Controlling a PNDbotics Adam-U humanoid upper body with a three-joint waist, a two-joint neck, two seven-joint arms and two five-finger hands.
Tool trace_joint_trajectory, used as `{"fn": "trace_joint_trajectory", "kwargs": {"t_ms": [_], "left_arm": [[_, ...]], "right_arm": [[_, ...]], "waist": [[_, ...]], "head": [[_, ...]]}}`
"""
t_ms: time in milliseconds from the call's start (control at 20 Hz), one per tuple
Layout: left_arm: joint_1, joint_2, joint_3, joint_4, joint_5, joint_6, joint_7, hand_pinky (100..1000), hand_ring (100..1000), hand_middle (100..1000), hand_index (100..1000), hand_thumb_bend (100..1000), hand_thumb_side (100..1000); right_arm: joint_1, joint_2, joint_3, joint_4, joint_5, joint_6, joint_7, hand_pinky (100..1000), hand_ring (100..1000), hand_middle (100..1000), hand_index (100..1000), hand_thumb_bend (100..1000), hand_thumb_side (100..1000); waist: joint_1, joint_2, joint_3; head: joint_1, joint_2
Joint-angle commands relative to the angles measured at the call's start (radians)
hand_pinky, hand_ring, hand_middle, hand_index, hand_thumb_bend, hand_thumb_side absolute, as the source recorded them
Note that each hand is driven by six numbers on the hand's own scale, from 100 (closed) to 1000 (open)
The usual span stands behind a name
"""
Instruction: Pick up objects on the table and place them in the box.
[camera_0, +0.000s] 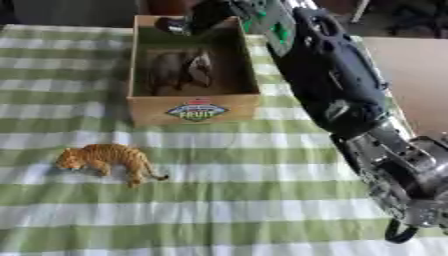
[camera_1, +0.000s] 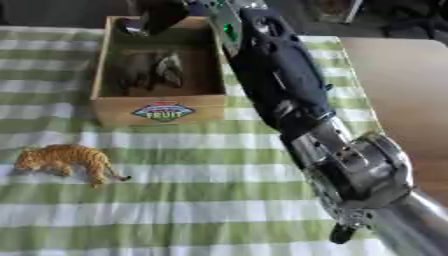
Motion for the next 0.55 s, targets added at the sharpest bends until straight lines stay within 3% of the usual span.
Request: {"fn": "trace_joint_trajectory", "kwargs": {"t_ms": [50,250,300,550], "left_arm": [[-0.005,0.02,0.003,-0.017,0.001,-0.005,0.007,464,634,585,727,100,962],[-0.002,0.024,0.003,-0.017,0.002,-0.01,0.011,464,635,586,728,100,958],[-0.002,0.024,0.003,-0.017,0.002,-0.012,0.013,465,636,587,729,100,957],[-0.003,0.036,0.004,-0.017,0.0,-0.022,0.022,465,638,594,735,100,950]], "right_arm": [[0.01,-0.072,0.006,-0.092,-0.052,-0.005,-0.036,775,838,802,924,265,818],[0.081,-0.129,-0.011,-0.186,-0.11,-0.005,-0.092,769,818,783,922,104,947],[0.099,-0.14,-0.019,-0.208,-0.124,0.001,-0.105,769,816,779,922,100,912],[0.204,-0.194,-0.034,-0.324,-0.195,0.037,-0.176,764,797,758,905,100,945]], "waist": [[0.013,-0.028,-0.007],[0.032,-0.035,-0.026],[0.037,-0.037,-0.031],[0.059,-0.043,-0.056]], "head": [[0.017,0.015],[0.032,0.037],[0.036,0.042],[0.064,0.052]]}}
